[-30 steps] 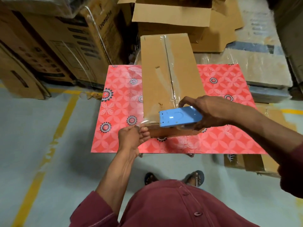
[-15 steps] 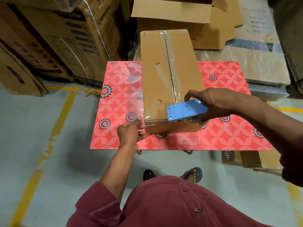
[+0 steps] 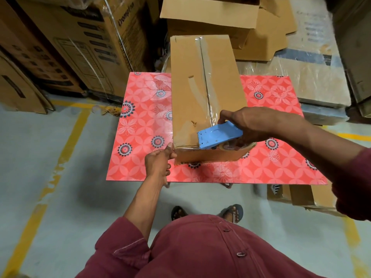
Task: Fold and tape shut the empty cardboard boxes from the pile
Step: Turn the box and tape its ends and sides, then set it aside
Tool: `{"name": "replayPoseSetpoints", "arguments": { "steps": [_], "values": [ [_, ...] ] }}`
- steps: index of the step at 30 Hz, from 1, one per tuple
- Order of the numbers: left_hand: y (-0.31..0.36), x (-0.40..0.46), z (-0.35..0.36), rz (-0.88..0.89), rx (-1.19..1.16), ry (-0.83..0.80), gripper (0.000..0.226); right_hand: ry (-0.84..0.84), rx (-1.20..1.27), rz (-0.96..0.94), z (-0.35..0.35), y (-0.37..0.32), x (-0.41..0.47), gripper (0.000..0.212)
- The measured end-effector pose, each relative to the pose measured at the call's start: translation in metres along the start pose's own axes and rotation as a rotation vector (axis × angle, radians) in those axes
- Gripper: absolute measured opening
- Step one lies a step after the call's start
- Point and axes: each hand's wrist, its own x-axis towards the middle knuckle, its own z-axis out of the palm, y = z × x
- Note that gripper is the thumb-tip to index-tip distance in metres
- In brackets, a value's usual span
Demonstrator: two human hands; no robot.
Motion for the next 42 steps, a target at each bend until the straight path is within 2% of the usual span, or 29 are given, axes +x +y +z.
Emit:
{"name": "replayPoseSetpoints", "arguments": {
  "steps": [5, 10, 13, 16, 18, 20, 21, 24, 26, 28, 30, 33, 37, 42],
  "values": [
    [0.005, 0.004, -0.002, -0.039, 0.063, -0.037, 0.025, -0.050, -0.030, 0.009, -0.008, -0.011, 0.003, 0.075],
    [-0.004, 0.014, 0.000, -0.050, 0.084, -0.006, 0.033, -0.089, -0.067, 0.026, -0.017, -0.019, 0.006, 0.079],
    [-0.026, 0.016, 0.004, -0.137, 0.106, 0.030, 0.031, -0.094, -0.099, 0.027, -0.019, -0.021, 0.007, 0.079],
    [-0.058, 0.019, 0.005, -0.119, 0.066, 0.084, 0.035, -0.089, -0.087, 0.020, -0.017, -0.019, 0.007, 0.078],
    [-0.059, 0.021, 0.002, 0.020, 0.088, 0.180, 0.025, -0.094, -0.075, 0.024, -0.017, -0.018, 0.007, 0.079],
    [-0.043, 0.019, -0.002, 0.340, 0.165, 0.270, 0.012, -0.105, -0.059, 0.026, -0.016, -0.018, 0.009, 0.080],
    [-0.030, 0.013, -0.002, 0.532, 0.201, 0.261, 0.011, -0.102, -0.063, 0.018, -0.017, -0.019, 0.009, 0.080],
    [0.004, -0.012, 0.005, 1.117, 0.481, 0.048, 0.030, -0.079, -0.185, -0.048, -0.019, -0.025, 0.007, 0.078],
    [0.005, -0.013, 0.012, 1.404, 0.851, -0.072, 0.044, -0.043, -0.292, -0.069, -0.016, -0.031, 0.007, 0.075],
    [-0.006, -0.003, 0.013, 1.480, 1.140, -0.081, 0.061, -0.011, -0.350, -0.053, -0.012, -0.037, 0.006, 0.078],
    [-0.019, 0.007, 0.010, 1.522, 1.228, -0.080, 0.069, 0.007, -0.390, -0.057, -0.008, -0.042, 0.005, 0.087],
    [-0.024, 0.013, 0.006, 1.613, 1.185, -0.062, 0.070, -0.009, -0.383, -0.117, -0.005, -0.051, 0.003, 0.083],
    [-0.023, 0.016, 0.007, 1.662, 1.145, -0.039, 0.068, -0.033, -0.343, -0.223, -0.009, -0.052, 0.005, 0.048],
    [-0.024, 0.018, 0.003, 1.692, 1.165, -0.040, 0.066, -0.060, -0.262, -0.195, -0.016, -0.037, -0.006, 0.052]
  ]
}}
